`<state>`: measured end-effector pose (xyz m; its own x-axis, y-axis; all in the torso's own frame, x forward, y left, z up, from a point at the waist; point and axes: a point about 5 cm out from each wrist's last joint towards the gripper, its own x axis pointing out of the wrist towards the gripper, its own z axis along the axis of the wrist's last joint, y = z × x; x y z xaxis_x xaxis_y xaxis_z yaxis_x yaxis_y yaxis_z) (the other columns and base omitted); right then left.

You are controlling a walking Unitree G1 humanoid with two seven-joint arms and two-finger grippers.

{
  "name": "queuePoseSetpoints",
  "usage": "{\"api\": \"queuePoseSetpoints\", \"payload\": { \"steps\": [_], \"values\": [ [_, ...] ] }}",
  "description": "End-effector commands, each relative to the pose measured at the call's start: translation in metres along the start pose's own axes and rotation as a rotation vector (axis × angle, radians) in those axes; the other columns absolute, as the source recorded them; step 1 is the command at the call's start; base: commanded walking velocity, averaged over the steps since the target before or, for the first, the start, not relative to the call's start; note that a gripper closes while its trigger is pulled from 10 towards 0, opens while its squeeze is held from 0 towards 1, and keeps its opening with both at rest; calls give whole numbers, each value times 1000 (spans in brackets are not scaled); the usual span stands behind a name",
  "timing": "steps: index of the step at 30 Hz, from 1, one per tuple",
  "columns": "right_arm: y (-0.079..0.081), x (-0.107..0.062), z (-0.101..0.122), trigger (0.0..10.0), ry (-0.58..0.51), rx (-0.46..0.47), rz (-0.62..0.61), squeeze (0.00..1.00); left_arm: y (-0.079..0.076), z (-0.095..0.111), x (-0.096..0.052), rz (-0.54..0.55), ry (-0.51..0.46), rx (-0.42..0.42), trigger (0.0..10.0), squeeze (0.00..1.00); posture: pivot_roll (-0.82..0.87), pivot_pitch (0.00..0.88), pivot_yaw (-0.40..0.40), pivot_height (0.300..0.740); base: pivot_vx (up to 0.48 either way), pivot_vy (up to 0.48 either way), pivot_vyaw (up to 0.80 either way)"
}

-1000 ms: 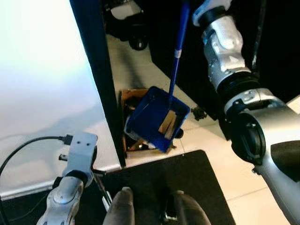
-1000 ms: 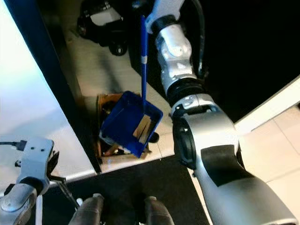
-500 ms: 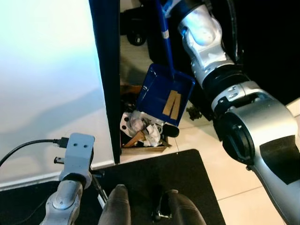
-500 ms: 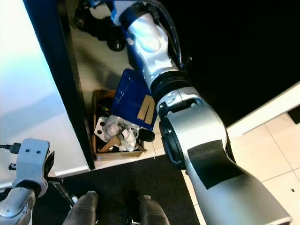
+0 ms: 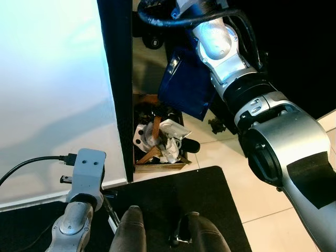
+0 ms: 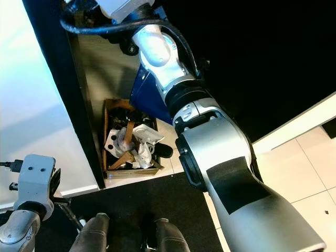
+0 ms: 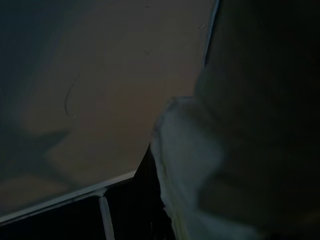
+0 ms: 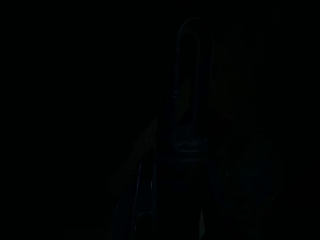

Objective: Sweep floor

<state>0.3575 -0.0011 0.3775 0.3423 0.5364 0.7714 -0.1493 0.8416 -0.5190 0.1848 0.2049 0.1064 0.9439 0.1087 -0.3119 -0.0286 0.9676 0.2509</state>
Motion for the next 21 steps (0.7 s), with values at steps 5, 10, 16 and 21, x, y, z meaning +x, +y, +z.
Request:
{"api": "queuePoseSetpoints", "payload": {
  "steps": [5,10,16,21],
  "values": [
    [-21,7,7,10000,-40,-64,-13,0,-9,-2,-1,-33,17,-33,10000,0,368,170,-196,740,0,0,0],
    [-55,-5,-11,10000,94,-151,-98,0,-13,-1,5,-69,14,-29,10000,0,326,161,-164,740,0,0,0],
    [-115,-45,-34,10000,277,-244,-228,0,-14,1,16,-134,16,-6,10000,0,253,156,-113,740,0,0,0],
    [-141,-76,-50,10000,415,-171,-343,0,-15,4,22,-164,11,7,10000,0,210,150,-85,740,0,0,0]
  ]
}}
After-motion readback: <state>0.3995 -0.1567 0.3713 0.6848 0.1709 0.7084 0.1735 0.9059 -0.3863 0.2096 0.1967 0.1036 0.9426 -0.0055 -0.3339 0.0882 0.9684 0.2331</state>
